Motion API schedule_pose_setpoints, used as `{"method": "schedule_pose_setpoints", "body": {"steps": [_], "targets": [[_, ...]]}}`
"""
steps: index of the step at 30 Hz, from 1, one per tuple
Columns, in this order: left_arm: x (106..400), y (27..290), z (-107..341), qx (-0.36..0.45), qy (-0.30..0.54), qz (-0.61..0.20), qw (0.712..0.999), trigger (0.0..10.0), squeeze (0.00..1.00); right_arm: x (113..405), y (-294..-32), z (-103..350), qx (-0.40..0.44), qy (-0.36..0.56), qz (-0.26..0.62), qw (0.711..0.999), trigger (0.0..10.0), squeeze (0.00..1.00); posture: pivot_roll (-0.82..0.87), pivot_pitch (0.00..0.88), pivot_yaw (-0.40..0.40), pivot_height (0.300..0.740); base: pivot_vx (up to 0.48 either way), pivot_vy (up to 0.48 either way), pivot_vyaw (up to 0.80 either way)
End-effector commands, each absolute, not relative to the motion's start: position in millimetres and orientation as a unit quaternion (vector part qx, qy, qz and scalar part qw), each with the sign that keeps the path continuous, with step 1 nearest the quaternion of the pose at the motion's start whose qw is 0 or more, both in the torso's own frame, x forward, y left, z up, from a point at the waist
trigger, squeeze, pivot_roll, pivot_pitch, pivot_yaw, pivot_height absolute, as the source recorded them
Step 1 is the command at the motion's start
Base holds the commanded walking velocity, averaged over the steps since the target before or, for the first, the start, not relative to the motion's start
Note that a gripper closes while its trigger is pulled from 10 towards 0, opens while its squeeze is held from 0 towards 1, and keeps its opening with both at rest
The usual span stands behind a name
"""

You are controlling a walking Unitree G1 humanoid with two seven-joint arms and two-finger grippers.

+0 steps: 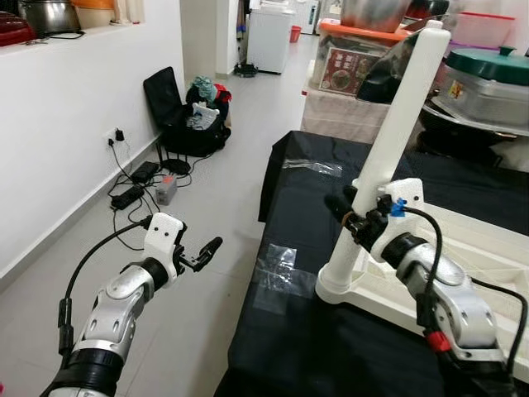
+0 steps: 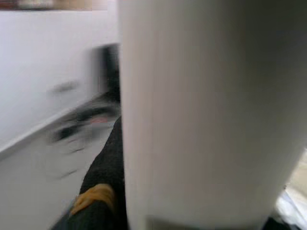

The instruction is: Building children table

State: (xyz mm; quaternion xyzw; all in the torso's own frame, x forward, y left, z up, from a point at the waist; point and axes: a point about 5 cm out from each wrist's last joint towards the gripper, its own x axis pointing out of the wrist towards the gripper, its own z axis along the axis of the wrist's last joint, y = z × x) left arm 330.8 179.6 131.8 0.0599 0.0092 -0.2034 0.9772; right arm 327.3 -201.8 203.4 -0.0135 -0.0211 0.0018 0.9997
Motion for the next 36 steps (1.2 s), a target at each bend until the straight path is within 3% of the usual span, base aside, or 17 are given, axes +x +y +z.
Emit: {"method": "schedule_pose_setpoints", "body": {"steps": [1,2,5,10,14,15,22,24,27,28,29,30,36], "targets": [[331,178,129,0.062,0.014,-0.205,0.977,10.0,0.00,314,-258,172,-0.042,0.055,-0.226,0.972,0.0,0.00,0.06,0.000,-0.110,0.740,0.000,0.000,0.00],[331,178,129,0.061,0.015,-0.206,0.977,10.0,0.00,306,-264,162,-0.023,0.073,-0.287,0.955,0.0,0.00,0.06,0.000,-0.114,0.740,0.000,0.000,0.00],[330,178,128,0.060,0.016,-0.205,0.977,10.0,0.00,297,-257,151,-0.005,0.089,-0.314,0.945,0.0,0.00,0.06,0.000,-0.113,0.740,0.000,0.000,0.00],[330,178,127,0.058,0.016,-0.204,0.977,10.0,0.00,296,-222,144,-0.005,0.104,-0.266,0.958,0.0,0.00,0.06,0.000,-0.119,0.740,0.000,0.000,0.00],[330,177,127,0.056,0.015,-0.203,0.977,10.0,0.00,299,-211,140,-0.008,0.120,-0.254,0.960,0.0,0.00,0.06,0.000,-0.119,0.740,0.000,0.000,0.00],[330,176,126,0.056,0.015,-0.204,0.977,10.0,0.00,304,-201,137,-0.005,0.137,-0.213,0.967,10.0,0.00,0.06,0.000,-0.119,0.740,0.000,0.000,0.00],[329,177,125,0.055,0.017,-0.204,0.977,10.0,0.00,316,-184,151,0.048,0.101,-0.107,0.988,10.0,0.00,0.05,0.000,-0.120,0.740,0.000,0.000,0.00],[329,177,125,0.055,0.016,-0.205,0.977,10.0,0.00,319,-184,165,0.036,0.062,-0.026,0.997,10.0,0.00,0.05,0.000,-0.123,0.740,0.000,0.000,0.00],[329,177,125,0.055,0.016,-0.205,0.977,10.0,0.00,319,-184,165,0.036,0.062,-0.026,0.997,10.0,0.00,0.05,0.000,-0.123,0.740,0.000,0.000,0.00],[329,177,126,0.055,0.015,-0.205,0.977,10.0,0.00,319,-184,171,0.038,0.054,0.011,0.998,10.0,0.25,0.05,0.000,-0.123,0.740,0.000,0.000,0.00],[329,177,126,0.055,0.015,-0.205,0.977,10.0,0.00,319,-184,171,0.038,0.054,0.011,0.998,10.0,0.25,0.05,0.000,-0.123,0.740,0.000,0.000,0.00],[329,177,126,0.055,0.015,-0.204,0.977,10.0,0.00,318,-178,188,0.015,0.019,0.113,0.993,10.0,0.00,0.06,0.000,-0.126,0.740,0.000,0.000,0.00],[328,177,126,0.055,0.015,-0.204,0.977,10.0,0.00,308,-170,197,-0.022,-0.009,0.232,0.972,10.0,0.00,0.07,0.000,-0.129,0.740,0.000,0.000,0.00]]}}
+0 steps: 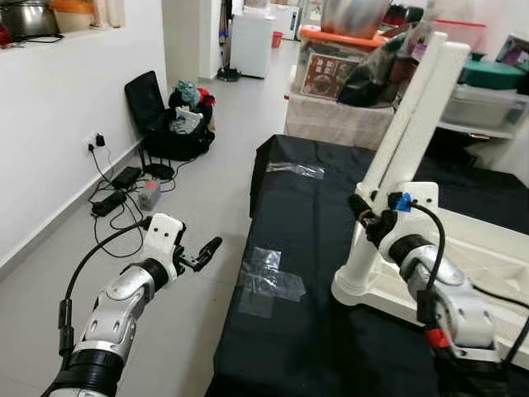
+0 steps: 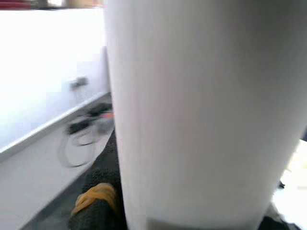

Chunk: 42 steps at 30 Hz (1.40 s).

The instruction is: Building children table

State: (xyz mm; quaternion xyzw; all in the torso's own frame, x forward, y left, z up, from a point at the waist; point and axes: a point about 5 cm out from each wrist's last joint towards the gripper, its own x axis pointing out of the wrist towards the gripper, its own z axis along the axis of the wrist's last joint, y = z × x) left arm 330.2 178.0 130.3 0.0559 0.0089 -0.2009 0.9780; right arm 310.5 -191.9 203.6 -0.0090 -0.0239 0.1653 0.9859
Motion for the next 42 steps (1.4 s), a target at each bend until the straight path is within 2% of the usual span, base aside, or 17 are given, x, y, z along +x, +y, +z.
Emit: {"method": "schedule_pose_setpoints", "body": {"steps": [1,4,5,6,10,11,12,13,21,22,24,25,26,28,30,42], "targets": [[327,177,126,0.056,0.015,-0.204,0.977,10.0,0.00,304,-169,197,-0.025,-0.015,0.271,0.962,10.0,0.00,0.07,0.000,-0.129,0.740,0.000,0.000,0.00],[327,178,126,0.056,0.014,-0.204,0.977,10.0,0.00,303,-172,197,-0.019,-0.016,0.288,0.957,10.0,0.00,0.07,0.000,-0.132,0.740,0.000,0.000,0.00],[327,179,127,0.057,0.014,-0.203,0.977,10.0,0.00,306,-176,196,-0.017,-0.011,0.283,0.959,10.0,0.69,0.07,0.000,-0.132,0.740,0.000,0.000,0.00],[327,180,127,0.058,0.014,-0.202,0.978,10.0,0.00,310,-181,195,-0.016,-0.005,0.267,0.964,10.0,1.00,0.07,0.000,-0.131,0.740,0.000,0.000,0.00],[327,181,127,0.058,0.015,-0.201,0.978,10.0,0.00,316,-187,193,-0.019,0.004,0.243,0.970,10.0,1.00,0.07,0.000,-0.127,0.740,0.000,0.000,0.00],[327,181,127,0.058,0.015,-0.202,0.977,10.0,0.00,317,-187,192,-0.029,0.007,0.233,0.972,10.0,0.95,0.07,0.000,-0.123,0.740,0.000,0.000,0.00],[327,181,127,0.058,0.015,-0.202,0.977,10.0,0.00,317,-187,192,-0.029,0.007,0.233,0.972,10.0,0.95,0.07,0.000,-0.123,0.740,0.000,0.000,0.00],[327,180,127,0.059,0.015,-0.203,0.977,10.0,0.00,317,-188,190,-0.032,0.006,0.222,0.974,10.0,0.00,0.07,0.000,-0.123,0.740,0.000,0.000,0.00],[329,179,128,0.060,0.015,-0.206,0.977,10.0,0.00,311,-183,191,-0.030,-0.009,0.246,0.969,10.0,0.00,0.07,0.000,-0.116,0.740,0.000,0.000,0.00],[330,178,128,0.061,0.014,-0.208,0.976,10.0,0.00,301,-182,199,-0.021,-0.042,0.317,0.947,10.0,0.00,0.07,0.000,-0.115,0.740,0.000,0.000,0.00],[330,178,128,0.061,0.014,-0.208,0.976,10.0,0.00,301,-182,199,-0.021,-0.042,0.317,0.947,10.0,0.00,0.07,0.000,-0.115,0.740,0.000,0.000,0.00],[330,178,128,0.061,0.014,-0.209,0.976,10.0,0.00,297,-182,204,-0.016,-0.055,0.357,0.932,10.0,0.00,0.07,0.000,-0.115,0.740,0.000,0.000,0.00],[330,178,128,0.061,0.014,-0.209,0.976,10.0,0.00,297,-182,204,-0.016,-0.055,0.357,0.932,10.0,0.00,0.07,0.000,-0.115,0.740,0.000,0.000,0.00],[330,178,129,0.061,0.014,-0.209,0.976,10.0,0.00,286,-178,213,-0.001,-0.074,0.429,0.900,10.0,0.00,0.07,0.000,-0.122,0.740,0.000,0.000,0.00],[330,178,128,0.060,0.013,-0.208,0.976,10.0,0.00,283,-176,218,0.005,-0.085,0.456,0.886,10.0,0.00,0.07,0.000,-0.122,0.740,0.000,0.000,0.00],[330,178,128,0.062,0.015,-0.211,0.975,10.0,0.00,287,-174,215,-0.015,-0.074,0.488,0.870,10.0,0.00,0.08,0.000,-0.122,0.740,0.000,0.000,0.00]]}}
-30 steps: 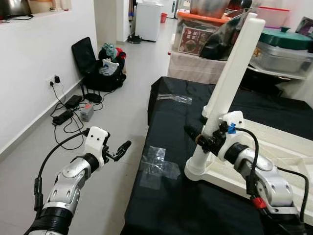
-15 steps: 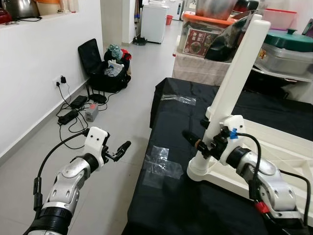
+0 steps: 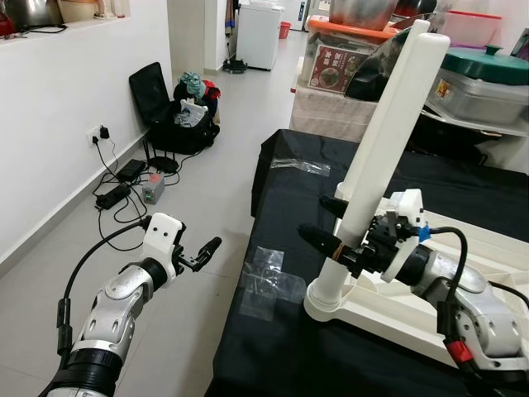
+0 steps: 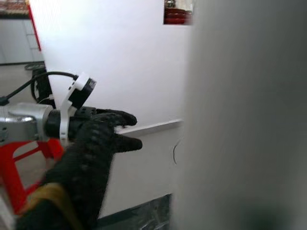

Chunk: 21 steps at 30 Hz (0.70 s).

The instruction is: Building children table

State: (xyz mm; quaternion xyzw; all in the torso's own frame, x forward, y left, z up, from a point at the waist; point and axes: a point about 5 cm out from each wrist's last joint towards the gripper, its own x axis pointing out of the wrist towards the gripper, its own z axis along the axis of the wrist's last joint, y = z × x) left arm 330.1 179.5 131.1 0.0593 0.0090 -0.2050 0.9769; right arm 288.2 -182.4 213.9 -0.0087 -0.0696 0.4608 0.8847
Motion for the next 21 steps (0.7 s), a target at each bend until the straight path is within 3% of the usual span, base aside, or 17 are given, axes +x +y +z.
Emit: {"method": "schedule_pose_setpoints", "body": {"steps": [1,2,3,9,11,13,14,15,16,18,20,21], "targets": [[331,178,129,0.062,0.015,-0.211,0.975,10.0,0.00,287,-175,217,-0.012,-0.076,0.501,0.862,5.0,0.00,0.08,0.000,-0.124,0.740,0.000,0.000,0.00],[331,178,129,0.062,0.015,-0.211,0.975,10.0,0.00,287,-175,217,-0.012,-0.076,0.501,0.862,5.0,0.00,0.08,0.000,-0.124,0.740,0.000,0.000,0.00],[331,178,129,0.062,0.014,-0.212,0.975,10.0,0.00,286,-175,218,-0.006,-0.078,0.514,0.854,0.2,0.00,0.08,0.000,-0.124,0.740,0.000,0.000,0.00],[329,176,127,0.061,0.016,-0.213,0.975,10.0,0.00,282,-174,218,0.007,-0.083,0.529,0.845,0.0,0.00,0.08,0.000,-0.123,0.740,0.000,0.000,0.00],[328,175,125,0.060,0.017,-0.215,0.975,10.0,0.00,284,-174,214,0.000,-0.079,0.499,0.863,0.0,0.00,0.07,0.000,-0.122,0.740,0.000,0.000,0.00],[328,175,125,0.060,0.017,-0.215,0.975,10.0,0.00,284,-174,214,0.000,-0.079,0.499,0.863,0.0,0.00,0.07,0.000,-0.122,0.740,0.000,0.000,0.00],[328,175,125,0.061,0.017,-0.216,0.974,10.0,0.00,290,-175,211,-0.008,-0.073,0.462,0.884,0.0,0.00,0.07,0.000,-0.122,0.740,0.000,0.000,0.00],[328,175,125,0.061,0.017,-0.216,0.974,10.0,0.00,290,-175,211,-0.008,-0.073,0.462,0.884,0.0,0.00,0.07,0.000,-0.122,0.740,0.000,0.000,0.00],[328,175,126,0.061,0.017,-0.216,0.974,10.0,0.00,297,-177,207,-0.019,-0.066,0.410,0.910,0.0,0.00,0.07,0.000,-0.118,0.740,0.000,0.000,0.00],[328,175,126,0.061,0.017,-0.216,0.974,10.0,0.00,297,-177,207,-0.019,-0.066,0.410,0.910,0.0,0.00,0.07,0.000,-0.118,0.740,0.000,0.000,0.00],[329,174,125,0.060,0.017,-0.217,0.974,10.0,0.00,311,-189,191,-0.056,-0.024,0.262,0.963,0.0,0.00,0.05,0.000,-0.112,0.740,0.000,0.000,0.00],[328,174,125,0.060,0.018,-0.217,0.974,10.0,0.00,317,-203,181,-0.061,0.008,0.140,0.988,0.0,0.00,0.05,0.000,-0.112,0.740,0.000,0.000,0.00]]}}
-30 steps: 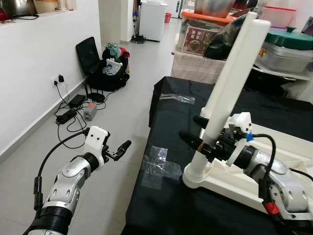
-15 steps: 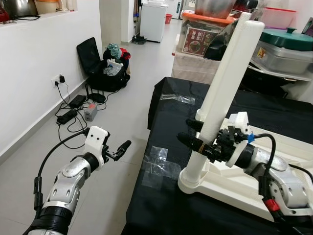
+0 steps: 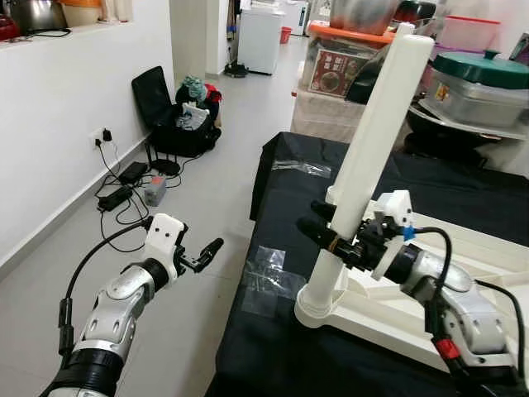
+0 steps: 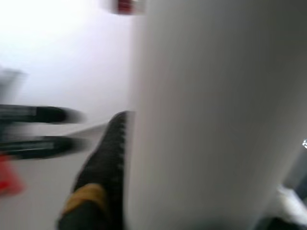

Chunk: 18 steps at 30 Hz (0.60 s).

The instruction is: Building children table

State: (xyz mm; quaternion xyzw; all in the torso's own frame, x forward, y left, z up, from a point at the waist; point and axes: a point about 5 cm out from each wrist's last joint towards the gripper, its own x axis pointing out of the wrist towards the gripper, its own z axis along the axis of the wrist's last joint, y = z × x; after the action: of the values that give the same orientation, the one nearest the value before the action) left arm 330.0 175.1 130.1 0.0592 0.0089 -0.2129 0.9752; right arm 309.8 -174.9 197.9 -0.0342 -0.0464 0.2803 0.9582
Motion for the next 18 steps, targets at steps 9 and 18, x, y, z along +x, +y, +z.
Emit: {"method": "schedule_pose_setpoints", "body": {"steps": [9,18], "targets": [[328,174,124,0.058,0.020,-0.214,0.975,10.0,0.00,288,-242,145,-0.017,0.086,-0.214,0.973,0.0,0.00,0.05,0.000,-0.106,0.740,0.000,0.000,0.00],[331,173,125,0.059,0.020,-0.215,0.975,10.0,0.00,270,-231,140,-0.013,0.093,-0.319,0.943,0.0,0.00,0.04,0.000,-0.105,0.740,0.000,0.000,0.00]]}}
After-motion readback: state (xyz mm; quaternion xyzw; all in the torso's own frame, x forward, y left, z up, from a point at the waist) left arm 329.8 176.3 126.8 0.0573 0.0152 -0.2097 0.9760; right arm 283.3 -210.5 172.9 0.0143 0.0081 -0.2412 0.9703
